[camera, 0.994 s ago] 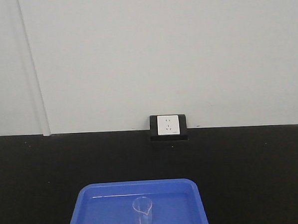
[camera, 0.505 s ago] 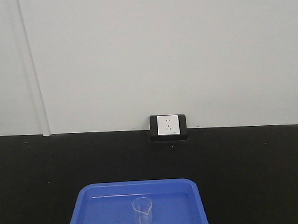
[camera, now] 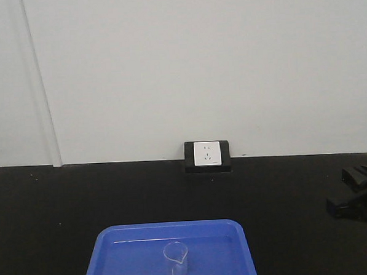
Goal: Move beaker to silver tray on left bench
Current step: 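Move the right gripper down around the clear glass beaker in the blue tray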
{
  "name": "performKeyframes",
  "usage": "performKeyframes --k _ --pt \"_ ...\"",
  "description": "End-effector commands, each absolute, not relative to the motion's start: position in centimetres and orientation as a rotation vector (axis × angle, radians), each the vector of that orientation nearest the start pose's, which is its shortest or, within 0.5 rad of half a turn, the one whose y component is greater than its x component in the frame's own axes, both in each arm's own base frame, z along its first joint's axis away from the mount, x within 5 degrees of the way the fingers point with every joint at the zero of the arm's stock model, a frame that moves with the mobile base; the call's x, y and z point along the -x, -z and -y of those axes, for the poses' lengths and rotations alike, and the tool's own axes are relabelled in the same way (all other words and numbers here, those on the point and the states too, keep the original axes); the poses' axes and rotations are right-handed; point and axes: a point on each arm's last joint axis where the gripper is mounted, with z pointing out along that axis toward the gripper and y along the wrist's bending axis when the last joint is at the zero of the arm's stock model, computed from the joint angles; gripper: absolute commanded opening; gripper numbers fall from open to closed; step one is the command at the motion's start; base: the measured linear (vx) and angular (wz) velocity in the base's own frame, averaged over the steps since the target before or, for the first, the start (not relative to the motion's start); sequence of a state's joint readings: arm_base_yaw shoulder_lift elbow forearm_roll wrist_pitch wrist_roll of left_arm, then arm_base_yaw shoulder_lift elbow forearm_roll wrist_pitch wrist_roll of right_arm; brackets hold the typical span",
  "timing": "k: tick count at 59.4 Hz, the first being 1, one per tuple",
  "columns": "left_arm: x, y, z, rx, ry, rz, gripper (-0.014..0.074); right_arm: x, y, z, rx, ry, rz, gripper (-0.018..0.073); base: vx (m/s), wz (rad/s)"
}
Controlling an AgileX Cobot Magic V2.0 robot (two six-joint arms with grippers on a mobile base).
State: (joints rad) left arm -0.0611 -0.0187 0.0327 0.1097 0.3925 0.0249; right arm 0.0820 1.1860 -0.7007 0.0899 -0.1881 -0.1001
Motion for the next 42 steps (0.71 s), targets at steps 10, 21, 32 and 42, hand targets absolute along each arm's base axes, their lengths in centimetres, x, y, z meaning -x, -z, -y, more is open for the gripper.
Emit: performKeyframes --k 10,21,32,42 --pt "-5.4 -16.9 0.1 -0.149 -0.072 -1.812 0.0001 -26.8 -31.7 -2.0 0.087 -0.015 -1.671 0.0269 0.0 0.0" --pt "-5.4 -16.9 0.1 -0.149 -0.072 -1.812 0.0001 -27.7 -31.2 -2.0 0.082 -0.012 -1.637 0.0622 0.0 0.0" --pt "-5.4 -16.9 0.1 -0.149 -0.072 -1.812 0.0001 -27.8 -31.6 -2.4 0.038 -0.073 -1.579 0.0724 0.0 0.0" --pt "-5.4 -16.9 0.1 -0.149 -0.072 -1.812 0.0001 -28.9 -29.3 -6.5 0.179 -0.198 -1.635 0.0687 0.0 0.0"
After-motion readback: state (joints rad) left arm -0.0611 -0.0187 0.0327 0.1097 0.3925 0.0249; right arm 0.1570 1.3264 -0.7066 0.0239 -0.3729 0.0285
